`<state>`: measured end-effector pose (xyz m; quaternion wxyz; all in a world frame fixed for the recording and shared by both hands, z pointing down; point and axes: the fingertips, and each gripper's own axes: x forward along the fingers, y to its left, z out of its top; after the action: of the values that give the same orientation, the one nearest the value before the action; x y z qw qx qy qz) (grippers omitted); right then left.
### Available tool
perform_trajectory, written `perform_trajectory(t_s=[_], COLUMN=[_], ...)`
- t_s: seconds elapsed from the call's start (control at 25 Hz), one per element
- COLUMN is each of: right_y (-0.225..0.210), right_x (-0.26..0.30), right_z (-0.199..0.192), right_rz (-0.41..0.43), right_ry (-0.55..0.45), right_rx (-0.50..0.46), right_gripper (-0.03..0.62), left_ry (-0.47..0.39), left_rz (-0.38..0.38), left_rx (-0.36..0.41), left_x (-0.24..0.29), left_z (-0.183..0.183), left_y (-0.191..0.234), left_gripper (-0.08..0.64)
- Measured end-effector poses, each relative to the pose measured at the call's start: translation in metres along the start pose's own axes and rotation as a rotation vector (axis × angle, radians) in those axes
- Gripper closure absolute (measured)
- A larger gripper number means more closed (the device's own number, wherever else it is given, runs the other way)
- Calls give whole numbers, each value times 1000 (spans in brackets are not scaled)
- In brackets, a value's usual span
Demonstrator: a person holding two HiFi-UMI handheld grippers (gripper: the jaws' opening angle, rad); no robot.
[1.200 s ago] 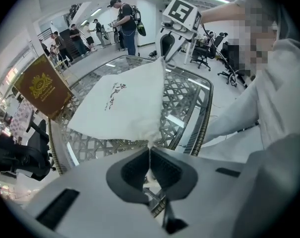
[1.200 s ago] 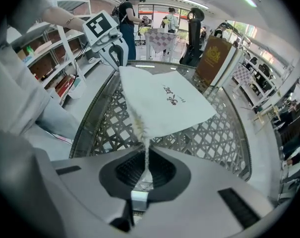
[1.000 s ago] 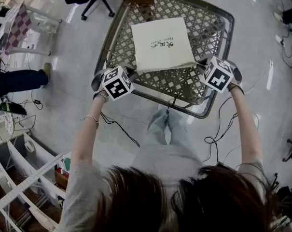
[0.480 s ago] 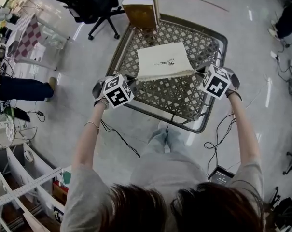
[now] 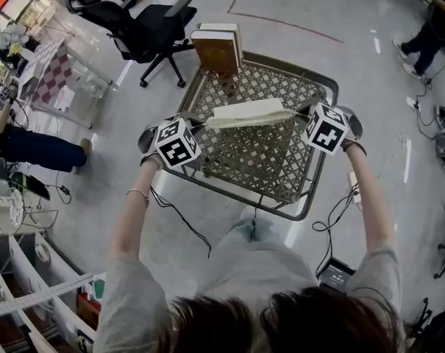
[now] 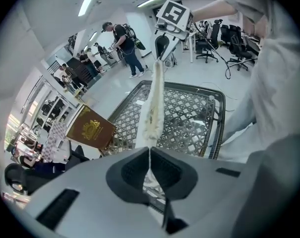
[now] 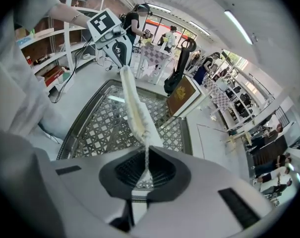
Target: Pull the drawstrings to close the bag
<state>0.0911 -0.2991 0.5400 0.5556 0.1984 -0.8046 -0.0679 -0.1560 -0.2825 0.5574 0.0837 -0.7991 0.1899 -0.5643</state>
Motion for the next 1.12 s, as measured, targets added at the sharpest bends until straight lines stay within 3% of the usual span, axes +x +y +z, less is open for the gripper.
perform_trajectory(t_s=[0.6,1.12], right_y=[-62,-105], right_x=[-58,-115], right_z=[30,56], right_rz=[-207,-397], right_ry=[-87,-144], right_rx=[4,-35], right_gripper=[566,566], left_ry=[-112,-151], left_rz=[191,361], left_rx=[-25,33], left_x=[-60,-115], left_z=[38,63], left_y=[69,113], left_gripper=[532,532])
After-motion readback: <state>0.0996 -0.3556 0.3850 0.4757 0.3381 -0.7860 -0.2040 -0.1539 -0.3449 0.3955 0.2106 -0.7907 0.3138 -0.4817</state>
